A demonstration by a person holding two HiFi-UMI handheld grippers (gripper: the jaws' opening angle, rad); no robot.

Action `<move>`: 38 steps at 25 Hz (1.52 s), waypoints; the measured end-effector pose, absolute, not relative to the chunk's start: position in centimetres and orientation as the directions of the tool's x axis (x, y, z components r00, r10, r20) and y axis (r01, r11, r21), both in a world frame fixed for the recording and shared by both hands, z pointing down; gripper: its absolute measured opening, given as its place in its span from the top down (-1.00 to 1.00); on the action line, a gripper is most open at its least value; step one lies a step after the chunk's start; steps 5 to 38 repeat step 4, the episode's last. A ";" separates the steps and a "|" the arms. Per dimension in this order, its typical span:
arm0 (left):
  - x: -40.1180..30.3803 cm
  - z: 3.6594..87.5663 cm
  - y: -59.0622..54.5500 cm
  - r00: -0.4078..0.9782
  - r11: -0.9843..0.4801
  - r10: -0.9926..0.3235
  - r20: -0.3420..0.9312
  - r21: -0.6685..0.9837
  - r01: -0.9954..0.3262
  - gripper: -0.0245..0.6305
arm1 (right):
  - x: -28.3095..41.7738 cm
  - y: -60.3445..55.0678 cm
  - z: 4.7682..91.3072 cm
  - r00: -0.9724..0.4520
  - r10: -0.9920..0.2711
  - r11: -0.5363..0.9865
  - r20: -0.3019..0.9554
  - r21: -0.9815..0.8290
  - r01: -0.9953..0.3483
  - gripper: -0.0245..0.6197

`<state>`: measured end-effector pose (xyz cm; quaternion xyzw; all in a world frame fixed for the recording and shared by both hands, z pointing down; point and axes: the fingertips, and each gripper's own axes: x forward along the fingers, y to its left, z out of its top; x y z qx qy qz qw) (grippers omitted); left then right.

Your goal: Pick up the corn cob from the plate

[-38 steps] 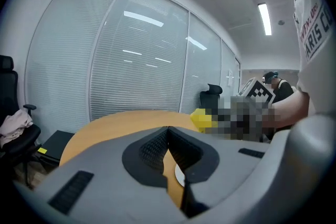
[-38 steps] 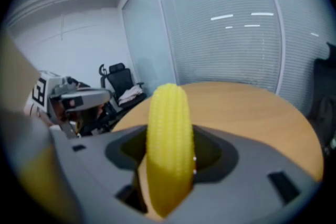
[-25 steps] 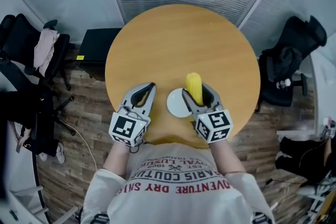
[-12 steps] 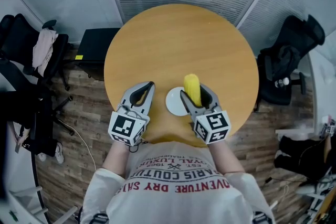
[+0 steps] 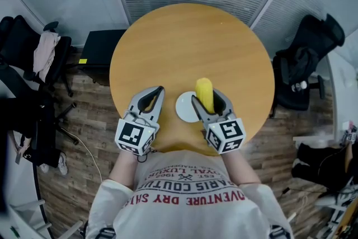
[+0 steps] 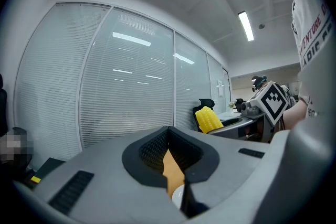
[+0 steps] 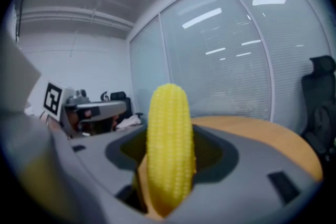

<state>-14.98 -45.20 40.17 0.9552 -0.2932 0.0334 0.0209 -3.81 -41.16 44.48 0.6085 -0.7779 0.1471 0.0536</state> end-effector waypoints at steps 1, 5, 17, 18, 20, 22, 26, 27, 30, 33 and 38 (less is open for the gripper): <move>-15.1 40.2 -45.2 0.826 -0.827 -0.559 0.076 0.021 -0.562 0.82 | -3.9 -41.2 44.5 -0.253 -0.931 0.215 0.263 -0.165 -0.962 0.10; -15.6 40.3 -45.3 0.824 -0.825 -0.561 0.074 0.021 -0.564 0.82 | -4.4 -41.2 44.8 -0.254 -0.930 0.214 0.265 -0.170 -0.962 0.10; -15.6 40.3 -45.3 0.824 -0.825 -0.561 0.074 0.021 -0.564 0.82 | -4.4 -41.2 44.8 -0.254 -0.930 0.214 0.265 -0.170 -0.962 0.10; -15.6 40.3 -45.3 0.824 -0.825 -0.561 0.074 0.021 -0.564 0.82 | -4.4 -41.2 44.8 -0.254 -0.930 0.214 0.265 -0.170 -0.962 0.10; -15.6 40.3 -45.3 0.824 -0.825 -0.561 0.074 0.021 -0.564 0.82 | -4.4 -41.2 44.8 -0.254 -0.930 0.214 0.265 -0.170 -0.962 0.10; -15.6 40.3 -45.3 0.824 -0.825 -0.561 0.074 0.021 -0.564 0.82 | -4.4 -41.2 44.8 -0.254 -0.930 0.214 0.265 -0.170 -0.962 0.10; -15.6 40.3 -45.3 0.824 -0.825 -0.561 0.074 0.021 -0.564 0.82 | -4.4 -41.2 44.8 -0.254 -0.930 0.214 0.265 -0.170 -0.962 0.10; -15.6 40.3 -45.3 0.824 -0.825 -0.561 0.074 0.021 -0.564 0.82 | -4.4 -41.2 44.8 -0.254 -0.930 0.214 0.265 -0.170 -0.962 0.10; -15.6 40.3 -45.3 0.824 -0.825 -0.561 0.074 0.021 -0.564 0.82 | -4.4 -41.2 44.8 -0.254 -0.930 0.214 0.265 -0.170 -0.962 0.10; -15.6 40.3 -45.3 0.824 -0.825 -0.561 0.074 0.021 -0.564 0.82 | -4.4 -41.2 44.8 -0.254 -0.930 0.214 0.265 -0.170 -0.962 0.10; -15.6 40.3 -45.3 0.824 -0.825 -0.561 0.074 0.021 -0.564 0.82 | -4.4 -41.2 44.8 -0.254 -0.930 0.214 0.265 -0.170 -0.962 0.10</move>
